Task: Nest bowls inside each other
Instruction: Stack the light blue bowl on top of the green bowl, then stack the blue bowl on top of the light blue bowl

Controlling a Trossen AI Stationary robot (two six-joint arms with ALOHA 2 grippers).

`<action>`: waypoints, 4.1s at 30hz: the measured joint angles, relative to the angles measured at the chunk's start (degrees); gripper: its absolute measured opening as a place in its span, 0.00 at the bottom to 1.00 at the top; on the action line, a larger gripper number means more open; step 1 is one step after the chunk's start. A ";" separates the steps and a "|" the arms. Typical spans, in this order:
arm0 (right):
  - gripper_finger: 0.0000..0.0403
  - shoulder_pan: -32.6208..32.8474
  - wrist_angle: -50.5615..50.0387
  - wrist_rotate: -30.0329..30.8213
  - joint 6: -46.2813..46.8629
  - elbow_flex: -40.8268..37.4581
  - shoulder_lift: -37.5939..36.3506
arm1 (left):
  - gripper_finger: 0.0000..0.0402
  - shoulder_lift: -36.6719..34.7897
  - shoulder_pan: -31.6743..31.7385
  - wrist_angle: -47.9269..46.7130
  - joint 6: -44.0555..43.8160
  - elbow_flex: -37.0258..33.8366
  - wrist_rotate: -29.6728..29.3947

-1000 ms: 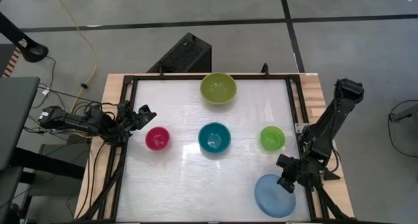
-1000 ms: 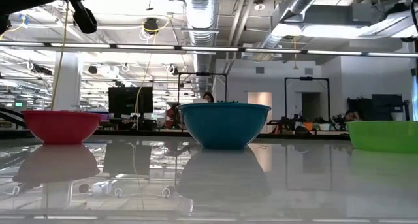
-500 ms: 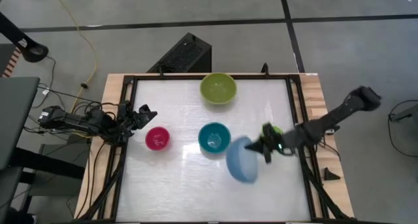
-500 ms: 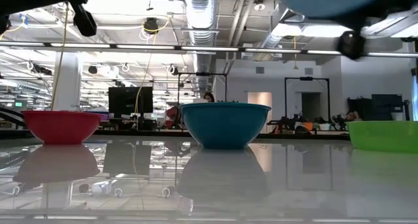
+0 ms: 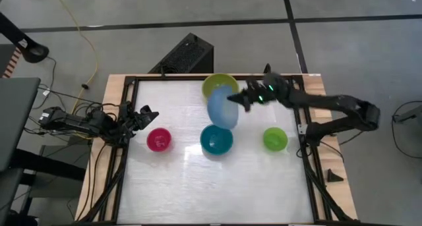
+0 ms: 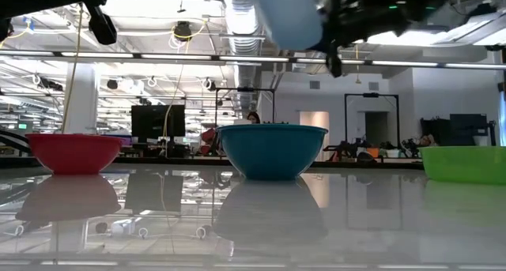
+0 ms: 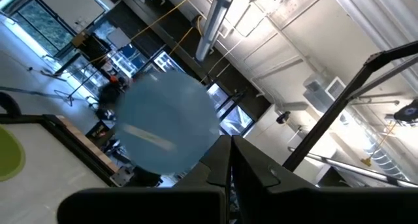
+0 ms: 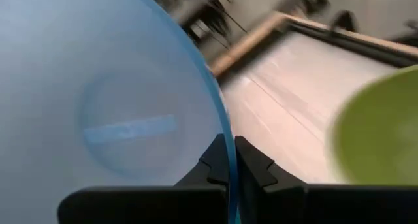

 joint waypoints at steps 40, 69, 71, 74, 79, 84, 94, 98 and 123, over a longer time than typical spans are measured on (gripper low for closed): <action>0.56 -14.90 -58.35 15.17 -22.39 50.21 43.66 | 0.00 0.02 0.02 -0.28 -0.68 0.00 0.57; 0.72 16.09 -68.83 16.29 -4.58 41.96 28.91 | 0.00 2.38 0.02 -11.78 -6.78 0.02 4.80; 0.72 16.72 -65.92 15.20 -2.07 36.84 28.36 | 0.00 2.25 0.02 -11.69 -6.82 0.02 5.01; 0.72 16.37 -58.73 10.80 1.20 29.19 27.28 | 0.00 2.23 0.02 -11.56 -7.23 0.02 5.00; 0.72 15.58 -42.08 4.54 8.48 18.76 24.96 | 0.00 2.23 0.02 -11.56 -7.81 0.02 6.19; 0.72 15.95 -39.50 4.19 11.13 13.23 25.35 | 0.00 2.23 0.02 -11.58 -8.34 0.02 6.49; 0.28 16.16 -26.20 -1.44 8.24 10.79 26.10 | 0.00 2.25 0.02 -11.63 -7.78 0.02 6.05; 0.10 15.23 -17.84 -6.28 7.53 10.86 26.06 | 0.00 2.23 0.00 -11.65 -7.56 0.02 6.01; 0.10 -18.40 -28.87 2.33 2.46 18.58 20.75 | 0.00 2.23 0.02 -11.89 -8.19 0.02 4.38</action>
